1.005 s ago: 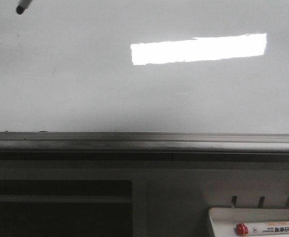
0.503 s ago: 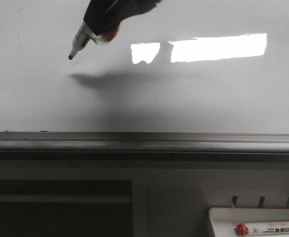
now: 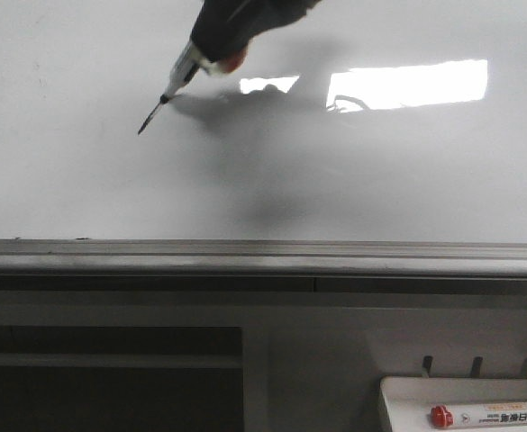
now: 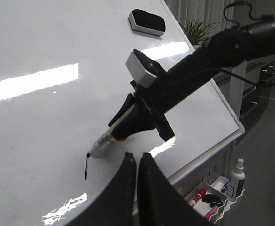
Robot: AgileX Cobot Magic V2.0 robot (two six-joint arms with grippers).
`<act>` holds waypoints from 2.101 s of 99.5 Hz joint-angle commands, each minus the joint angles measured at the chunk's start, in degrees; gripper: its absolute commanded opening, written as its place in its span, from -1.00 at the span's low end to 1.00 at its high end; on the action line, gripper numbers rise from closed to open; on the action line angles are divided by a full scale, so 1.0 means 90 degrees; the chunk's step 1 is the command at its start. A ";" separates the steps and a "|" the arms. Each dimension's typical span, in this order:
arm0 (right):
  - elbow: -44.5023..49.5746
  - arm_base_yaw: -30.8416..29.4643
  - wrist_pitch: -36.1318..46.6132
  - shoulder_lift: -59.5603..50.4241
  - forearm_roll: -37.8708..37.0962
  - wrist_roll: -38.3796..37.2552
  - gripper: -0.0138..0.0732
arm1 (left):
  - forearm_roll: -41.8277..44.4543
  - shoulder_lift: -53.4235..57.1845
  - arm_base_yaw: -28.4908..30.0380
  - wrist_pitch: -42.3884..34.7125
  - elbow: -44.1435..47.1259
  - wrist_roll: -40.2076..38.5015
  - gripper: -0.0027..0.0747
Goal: Write number 2 on whiteboard
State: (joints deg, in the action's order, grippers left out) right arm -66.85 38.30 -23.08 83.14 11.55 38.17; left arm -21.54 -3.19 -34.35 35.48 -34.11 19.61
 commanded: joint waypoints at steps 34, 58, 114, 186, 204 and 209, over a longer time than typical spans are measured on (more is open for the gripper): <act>-0.0769 -0.1871 -0.2307 -0.0812 -0.0652 -0.0346 -0.82 | -0.0160 -0.0109 0.0008 -0.0438 -0.0134 -0.0087 -0.98; 0.0423 -0.1432 -0.2005 -0.1175 0.0192 -0.0500 -0.82 | -0.0160 -0.0109 0.0008 -0.0438 -0.0134 -0.0087 -0.98; 0.1121 -0.0821 -0.0204 -0.0412 0.0339 -0.1408 -0.82 | -0.0160 -0.0109 0.0008 -0.0479 -0.0134 -0.0087 -0.98; 0.1190 -0.3723 -0.2308 -0.3355 -0.4096 -0.4964 -0.82 | -0.0157 -0.0109 0.0008 -0.0530 -0.0134 -0.0087 -0.98; 0.1009 -0.3226 -0.2186 -0.3808 -0.2872 -0.4964 -0.82 | -0.0185 -0.0121 0.0008 -0.0544 -0.0134 -0.0087 -0.98; 0.0905 -0.2987 -0.1959 -0.4016 -0.2261 -0.4951 -0.82 | -0.0228 -0.0121 0.0008 -0.0586 -0.0134 -0.0087 -0.98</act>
State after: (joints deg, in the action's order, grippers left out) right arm -55.38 8.61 -47.05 50.58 -15.91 -6.12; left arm -21.97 -3.19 -34.35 35.16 -34.08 19.49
